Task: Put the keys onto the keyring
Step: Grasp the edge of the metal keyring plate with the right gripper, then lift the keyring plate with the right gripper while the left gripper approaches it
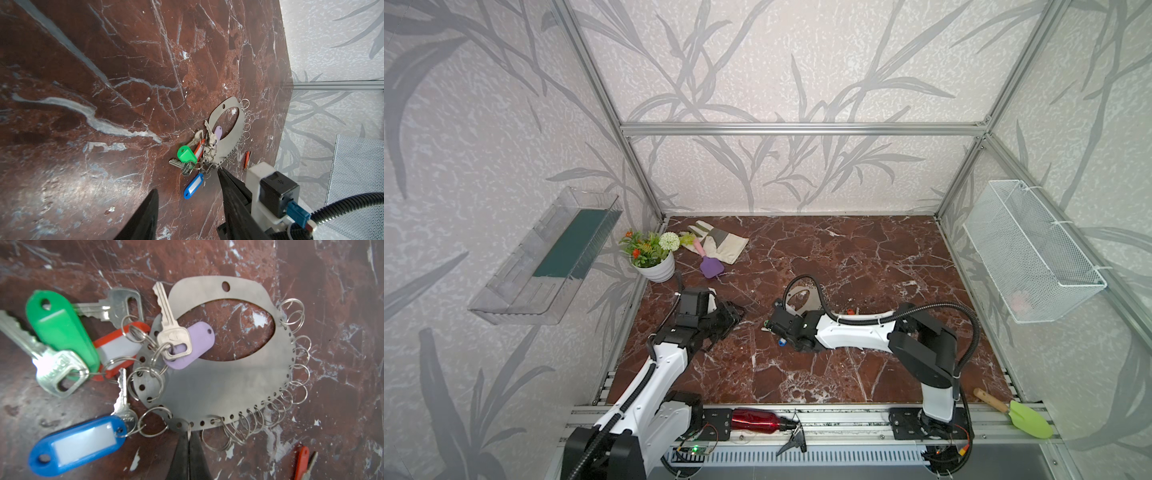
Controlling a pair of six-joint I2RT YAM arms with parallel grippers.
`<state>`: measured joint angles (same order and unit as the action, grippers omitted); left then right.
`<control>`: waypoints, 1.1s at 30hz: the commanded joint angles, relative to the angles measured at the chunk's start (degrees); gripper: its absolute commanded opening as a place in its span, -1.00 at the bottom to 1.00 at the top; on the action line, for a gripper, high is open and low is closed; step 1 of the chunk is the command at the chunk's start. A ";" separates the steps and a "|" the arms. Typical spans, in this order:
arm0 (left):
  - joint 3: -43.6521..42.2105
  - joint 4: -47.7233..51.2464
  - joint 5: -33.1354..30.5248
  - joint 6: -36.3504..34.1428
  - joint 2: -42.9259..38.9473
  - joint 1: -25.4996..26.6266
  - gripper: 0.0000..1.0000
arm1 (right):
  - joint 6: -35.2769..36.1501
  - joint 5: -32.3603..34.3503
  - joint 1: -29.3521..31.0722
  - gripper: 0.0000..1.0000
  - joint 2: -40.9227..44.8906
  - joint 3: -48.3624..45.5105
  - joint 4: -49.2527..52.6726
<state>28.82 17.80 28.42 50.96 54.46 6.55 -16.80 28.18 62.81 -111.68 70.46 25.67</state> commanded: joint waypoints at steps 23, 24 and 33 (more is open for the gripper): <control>7.31 -5.75 -20.77 -24.25 -14.70 12.03 0.01 | -17.67 -34.24 -15.68 -1.00 9.92 24.12 14.90; 7.30 -7.13 -23.21 -26.73 -14.73 15.03 0.01 | -18.53 -34.16 -15.85 -1.00 9.24 25.94 16.13; 5.25 -22.71 -36.53 -39.77 -10.64 30.07 0.01 | -27.87 -36.71 -19.43 -1.00 3.92 38.12 30.19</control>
<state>34.65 4.29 -2.94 17.78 42.78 34.00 -40.40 -6.81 44.77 -106.67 106.65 49.04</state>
